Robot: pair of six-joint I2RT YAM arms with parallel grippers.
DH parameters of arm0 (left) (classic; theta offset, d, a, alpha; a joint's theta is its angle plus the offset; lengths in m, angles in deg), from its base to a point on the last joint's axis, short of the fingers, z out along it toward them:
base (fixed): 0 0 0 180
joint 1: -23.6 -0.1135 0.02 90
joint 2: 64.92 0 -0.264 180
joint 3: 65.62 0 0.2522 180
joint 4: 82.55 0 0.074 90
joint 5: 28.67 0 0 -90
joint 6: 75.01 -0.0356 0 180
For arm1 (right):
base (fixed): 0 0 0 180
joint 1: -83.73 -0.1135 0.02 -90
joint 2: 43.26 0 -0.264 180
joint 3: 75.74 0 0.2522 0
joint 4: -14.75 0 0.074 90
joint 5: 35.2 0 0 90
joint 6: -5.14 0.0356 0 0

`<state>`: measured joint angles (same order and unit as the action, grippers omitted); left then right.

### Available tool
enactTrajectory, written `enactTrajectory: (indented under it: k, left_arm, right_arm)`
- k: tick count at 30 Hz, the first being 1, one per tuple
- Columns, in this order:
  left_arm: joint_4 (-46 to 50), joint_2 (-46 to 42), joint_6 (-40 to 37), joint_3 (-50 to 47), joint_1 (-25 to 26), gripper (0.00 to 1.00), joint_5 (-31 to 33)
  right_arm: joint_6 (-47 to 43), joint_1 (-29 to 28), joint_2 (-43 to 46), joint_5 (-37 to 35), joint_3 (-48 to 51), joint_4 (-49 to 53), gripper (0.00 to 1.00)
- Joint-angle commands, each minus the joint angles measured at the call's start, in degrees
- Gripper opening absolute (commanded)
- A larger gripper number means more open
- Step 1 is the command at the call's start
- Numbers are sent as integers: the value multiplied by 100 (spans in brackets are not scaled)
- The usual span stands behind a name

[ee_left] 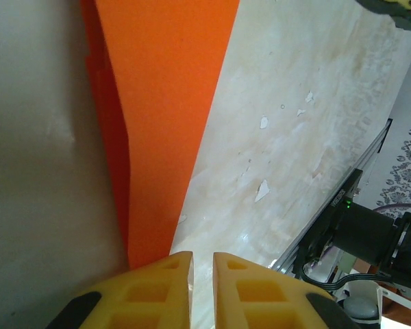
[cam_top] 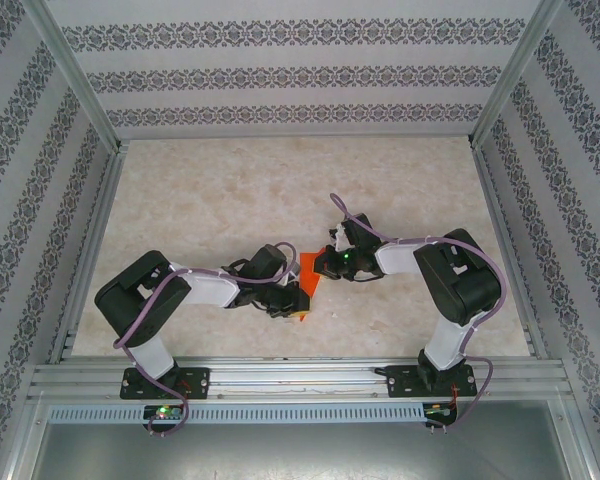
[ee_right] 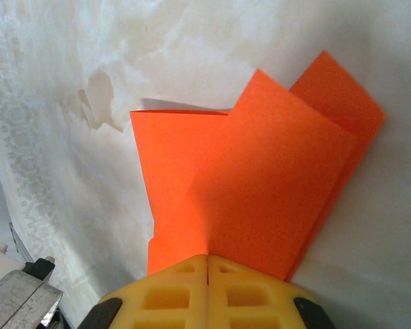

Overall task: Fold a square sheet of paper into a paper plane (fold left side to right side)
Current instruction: Fold the wing for the fifth time at the center of the table.

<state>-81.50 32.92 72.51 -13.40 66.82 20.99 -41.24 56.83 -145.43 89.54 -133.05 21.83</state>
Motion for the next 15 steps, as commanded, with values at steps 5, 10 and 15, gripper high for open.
enactTrajectory:
  k: [5, 10, 15]
  left_arm:
    - [-346, 130, 163, -100, 116, 16, -49]
    - [-399, 164, 190, -58, 143, 16, -35]
    - [-399, 256, 186, 17, 184, 16, -13]
  right_arm:
    - [-99, -105, -413, -618, 110, 729, 0]
    - [-108, -114, -418, -635, 110, 739, 0]
    - [-112, -113, -432, -637, 110, 756, 0]
